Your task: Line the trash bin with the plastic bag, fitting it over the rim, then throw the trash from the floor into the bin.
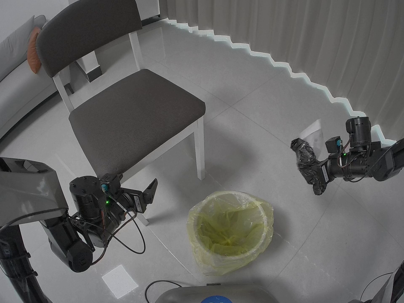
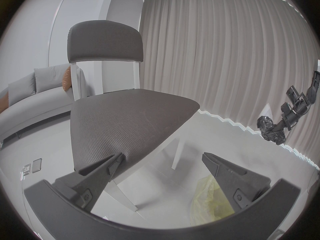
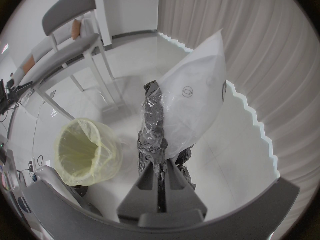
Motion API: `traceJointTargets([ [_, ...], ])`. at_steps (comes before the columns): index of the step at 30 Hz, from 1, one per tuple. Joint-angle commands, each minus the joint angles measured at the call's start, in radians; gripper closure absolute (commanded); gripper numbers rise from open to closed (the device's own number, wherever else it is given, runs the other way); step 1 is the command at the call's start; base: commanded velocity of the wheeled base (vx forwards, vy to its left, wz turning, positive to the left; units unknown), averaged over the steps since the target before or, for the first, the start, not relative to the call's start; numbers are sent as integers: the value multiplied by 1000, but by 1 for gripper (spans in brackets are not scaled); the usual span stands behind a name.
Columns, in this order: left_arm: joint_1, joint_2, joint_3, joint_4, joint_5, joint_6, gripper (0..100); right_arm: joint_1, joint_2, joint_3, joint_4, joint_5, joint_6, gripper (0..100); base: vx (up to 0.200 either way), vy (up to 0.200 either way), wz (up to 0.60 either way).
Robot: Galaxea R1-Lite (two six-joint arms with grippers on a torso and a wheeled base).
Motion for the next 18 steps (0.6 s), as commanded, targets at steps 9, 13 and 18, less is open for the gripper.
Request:
traceJointTargets([
  [9, -30, -52, 19, -23, 4, 13, 0, 285, -38, 93, -27, -6, 0, 100, 0, 0, 0],
  [13, -32, -60, 27, -23, 4, 35, 0, 351, -30, 116, -48, -6, 2, 100, 0, 0, 0],
  [18, -35, -88, 34, -23, 2, 39, 0, 423, 28, 114, -57, -52, 3, 100, 0, 0, 0],
])
